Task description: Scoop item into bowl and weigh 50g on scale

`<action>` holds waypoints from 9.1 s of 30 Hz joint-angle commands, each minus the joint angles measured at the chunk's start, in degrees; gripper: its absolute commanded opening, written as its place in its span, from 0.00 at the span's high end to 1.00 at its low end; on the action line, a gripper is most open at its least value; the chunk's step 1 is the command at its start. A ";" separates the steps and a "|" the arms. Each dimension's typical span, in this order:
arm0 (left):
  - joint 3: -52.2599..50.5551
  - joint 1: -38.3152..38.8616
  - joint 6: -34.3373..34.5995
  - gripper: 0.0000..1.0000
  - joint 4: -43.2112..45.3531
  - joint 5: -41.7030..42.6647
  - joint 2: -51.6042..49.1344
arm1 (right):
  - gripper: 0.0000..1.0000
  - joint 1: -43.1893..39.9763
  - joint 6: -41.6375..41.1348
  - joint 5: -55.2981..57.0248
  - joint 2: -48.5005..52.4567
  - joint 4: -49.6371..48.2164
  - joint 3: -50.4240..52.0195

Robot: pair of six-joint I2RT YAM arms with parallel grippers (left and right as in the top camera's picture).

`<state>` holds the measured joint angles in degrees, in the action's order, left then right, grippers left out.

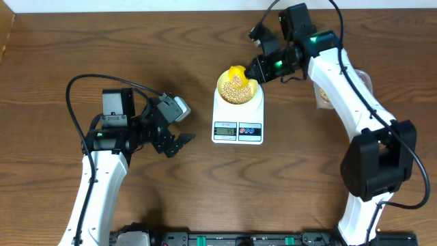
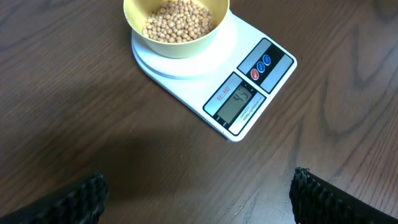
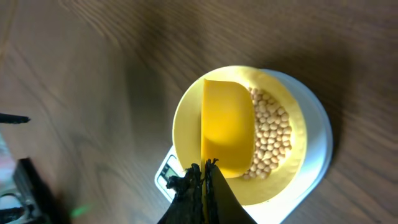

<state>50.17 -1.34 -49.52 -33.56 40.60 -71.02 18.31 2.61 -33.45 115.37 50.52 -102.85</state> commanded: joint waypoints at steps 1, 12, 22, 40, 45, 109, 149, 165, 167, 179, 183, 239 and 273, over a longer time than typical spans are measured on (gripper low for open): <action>-0.35 -0.24 0.04 0.05 -0.02 0.94 0.61 | 0.99 0.81 1.38 3.56 -0.31 -0.17 -3.02; -0.37 -0.24 0.07 0.05 -0.02 0.94 0.61 | 0.99 3.13 4.63 7.89 -0.31 0.48 -3.23; -0.35 -0.24 0.04 0.05 -0.02 0.94 0.61 | 0.99 5.66 6.47 13.40 -0.52 0.48 -3.65; -0.35 -0.24 0.07 0.05 -0.02 0.94 0.61 | 0.99 7.63 7.10 18.10 -0.68 1.62 -4.00; -0.35 -0.24 0.07 0.05 -0.02 0.94 0.61 | 0.99 7.85 8.68 18.25 -0.68 1.77 -4.00; -0.35 -0.24 0.07 0.05 -0.02 0.92 0.61 | 0.99 0.76 8.02 -1.42 -0.68 5.86 -4.02; -0.35 -0.24 0.07 0.05 -0.02 0.94 0.61 | 0.99 4.79 15.34 12.13 -0.74 6.23 -5.38; -0.35 -0.24 0.04 0.05 -0.02 0.92 0.61 | 0.99 5.97 19.10 14.29 -0.74 6.01 -5.38; -0.35 -0.24 0.07 0.05 -0.02 0.94 0.61 | 0.99 5.97 19.08 14.27 -0.74 5.99 -5.38; -0.35 -0.24 0.07 0.05 -0.02 0.94 0.61 | 0.99 6.54 20.24 16.55 -0.74 5.81 -5.38; -0.35 -0.24 0.07 0.05 -0.02 0.94 0.61 | 0.99 7.23 20.24 16.74 -0.74 5.75 -5.38; -0.35 -0.24 0.04 0.05 -0.02 0.94 0.61 | 0.99 8.37 23.52 18.82 -0.74 4.55 -5.38; -0.35 -0.24 0.07 0.05 -0.02 0.94 0.61 | 0.99 0.83 16.00 1.99 -0.74 5.62 -5.38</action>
<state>50.17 -1.34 -49.52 -33.56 40.60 -71.02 20.49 20.60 -27.86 115.37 56.23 -106.83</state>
